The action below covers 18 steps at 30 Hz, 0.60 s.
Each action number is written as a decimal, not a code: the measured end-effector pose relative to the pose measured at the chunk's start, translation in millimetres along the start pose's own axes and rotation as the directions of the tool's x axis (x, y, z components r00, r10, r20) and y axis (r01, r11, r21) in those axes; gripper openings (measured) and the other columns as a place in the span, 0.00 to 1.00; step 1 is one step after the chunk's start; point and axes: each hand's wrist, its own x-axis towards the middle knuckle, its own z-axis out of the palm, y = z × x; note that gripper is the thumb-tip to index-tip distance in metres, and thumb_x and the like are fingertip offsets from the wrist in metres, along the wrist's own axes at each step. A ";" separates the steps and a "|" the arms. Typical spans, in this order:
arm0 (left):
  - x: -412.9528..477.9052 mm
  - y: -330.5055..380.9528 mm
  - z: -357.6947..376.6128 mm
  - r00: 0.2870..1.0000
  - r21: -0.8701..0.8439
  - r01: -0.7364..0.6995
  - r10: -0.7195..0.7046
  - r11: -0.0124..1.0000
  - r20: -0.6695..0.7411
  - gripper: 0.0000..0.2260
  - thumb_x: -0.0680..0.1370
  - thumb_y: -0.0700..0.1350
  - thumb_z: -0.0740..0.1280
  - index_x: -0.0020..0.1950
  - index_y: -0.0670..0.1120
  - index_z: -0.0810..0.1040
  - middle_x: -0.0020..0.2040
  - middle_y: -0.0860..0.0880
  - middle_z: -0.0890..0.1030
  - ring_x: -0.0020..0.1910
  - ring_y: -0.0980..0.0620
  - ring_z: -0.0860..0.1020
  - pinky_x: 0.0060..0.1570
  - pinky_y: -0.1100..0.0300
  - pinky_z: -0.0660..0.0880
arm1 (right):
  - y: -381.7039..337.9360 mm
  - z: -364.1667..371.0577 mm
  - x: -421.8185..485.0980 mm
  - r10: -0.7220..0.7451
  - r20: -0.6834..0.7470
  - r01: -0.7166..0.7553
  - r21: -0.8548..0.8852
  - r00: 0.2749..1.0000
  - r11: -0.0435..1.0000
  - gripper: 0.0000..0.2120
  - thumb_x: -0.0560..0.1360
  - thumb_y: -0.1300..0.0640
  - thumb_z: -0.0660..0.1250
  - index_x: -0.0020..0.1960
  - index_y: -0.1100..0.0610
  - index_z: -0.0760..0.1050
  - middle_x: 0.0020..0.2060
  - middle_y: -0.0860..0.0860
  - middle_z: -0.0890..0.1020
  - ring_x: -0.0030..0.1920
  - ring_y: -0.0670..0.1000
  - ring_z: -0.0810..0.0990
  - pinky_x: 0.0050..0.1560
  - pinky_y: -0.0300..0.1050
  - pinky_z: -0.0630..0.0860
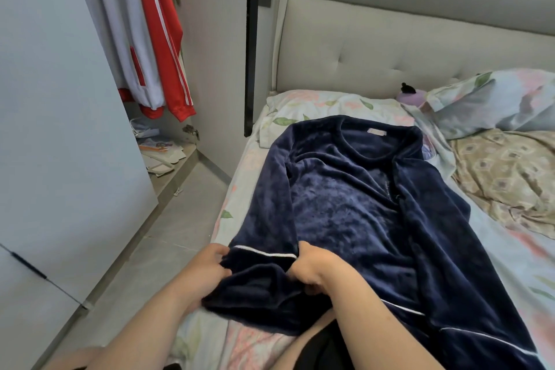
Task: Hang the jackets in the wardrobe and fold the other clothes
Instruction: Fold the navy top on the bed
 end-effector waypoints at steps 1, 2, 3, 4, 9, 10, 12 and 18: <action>-1.0 -1.9 0.9 1.000 0.096 -0.021 0.021 0.995 0.005 0.16 0.73 0.27 0.62 0.54 0.45 0.75 0.49 0.41 0.83 0.48 0.45 0.81 0.46 0.55 0.76 | 2.3 -0.3 -0.9 0.002 -0.005 -0.002 -0.080 1.000 0.997 0.30 0.68 0.51 0.74 0.65 0.53 0.65 0.54 0.53 0.78 0.47 0.53 0.77 0.44 0.48 0.77; -2.8 -3.2 1.6 1.000 0.153 -0.029 0.029 0.988 0.002 0.16 0.72 0.28 0.63 0.54 0.45 0.75 0.48 0.43 0.83 0.48 0.46 0.81 0.45 0.56 0.76 | 4.0 -0.3 0.7 -0.004 -0.010 0.003 -0.085 1.000 0.996 0.31 0.68 0.48 0.75 0.65 0.52 0.65 0.56 0.51 0.77 0.47 0.52 0.76 0.45 0.45 0.74; -2.9 -4.4 1.9 1.000 0.168 -0.028 0.028 0.985 0.001 0.16 0.71 0.29 0.64 0.54 0.45 0.75 0.47 0.44 0.83 0.47 0.47 0.81 0.44 0.57 0.76 | 3.0 -1.0 1.3 -0.016 -0.011 0.015 -0.038 1.000 0.999 0.29 0.67 0.46 0.75 0.63 0.52 0.67 0.56 0.49 0.78 0.47 0.50 0.77 0.44 0.44 0.73; -0.5 -5.3 2.3 1.000 0.154 -0.020 0.020 0.988 0.001 0.14 0.71 0.31 0.66 0.53 0.46 0.76 0.46 0.45 0.83 0.45 0.48 0.82 0.42 0.58 0.76 | 0.7 -2.3 2.7 -0.041 -0.026 0.043 0.063 0.999 0.997 0.25 0.67 0.45 0.74 0.59 0.50 0.70 0.53 0.47 0.79 0.47 0.48 0.78 0.43 0.42 0.74; 18.5 -2.9 3.8 0.990 0.206 -0.057 0.082 0.977 -0.117 0.11 0.75 0.49 0.71 0.44 0.42 0.77 0.35 0.50 0.78 0.34 0.52 0.76 0.37 0.57 0.69 | -22.8 -8.9 24.6 -0.154 -0.267 0.236 0.311 0.951 0.921 0.13 0.71 0.42 0.67 0.52 0.46 0.71 0.48 0.42 0.79 0.47 0.44 0.79 0.43 0.41 0.75; 22.1 -0.9 4.7 0.986 0.223 -0.076 0.107 0.972 -0.131 0.13 0.75 0.50 0.71 0.40 0.41 0.75 0.32 0.50 0.73 0.31 0.52 0.72 0.35 0.57 0.66 | -29.7 -12.9 32.9 -0.154 -0.307 0.258 0.338 0.939 0.905 0.13 0.73 0.42 0.67 0.52 0.47 0.70 0.47 0.42 0.79 0.47 0.44 0.79 0.43 0.42 0.76; 29.0 4.6 6.3 0.984 0.272 -0.112 0.144 0.956 -0.103 0.14 0.73 0.47 0.73 0.36 0.45 0.70 0.30 0.52 0.68 0.28 0.54 0.67 0.32 0.57 0.62 | -43.8 -24.1 51.0 -0.129 -0.345 0.274 0.411 0.930 0.870 0.14 0.76 0.43 0.66 0.54 0.51 0.71 0.46 0.44 0.79 0.45 0.45 0.79 0.43 0.42 0.77; 51.1 33.6 -9.6 0.977 0.358 -0.046 -0.032 0.932 0.211 0.14 0.60 0.53 0.74 0.33 0.45 0.76 0.30 0.53 0.80 0.32 0.56 0.80 0.32 0.63 0.70 | -58.0 -41.1 105.6 -0.003 -0.296 0.197 0.629 0.955 0.752 0.06 0.75 0.59 0.68 0.44 0.62 0.76 0.43 0.59 0.84 0.41 0.56 0.83 0.44 0.54 0.83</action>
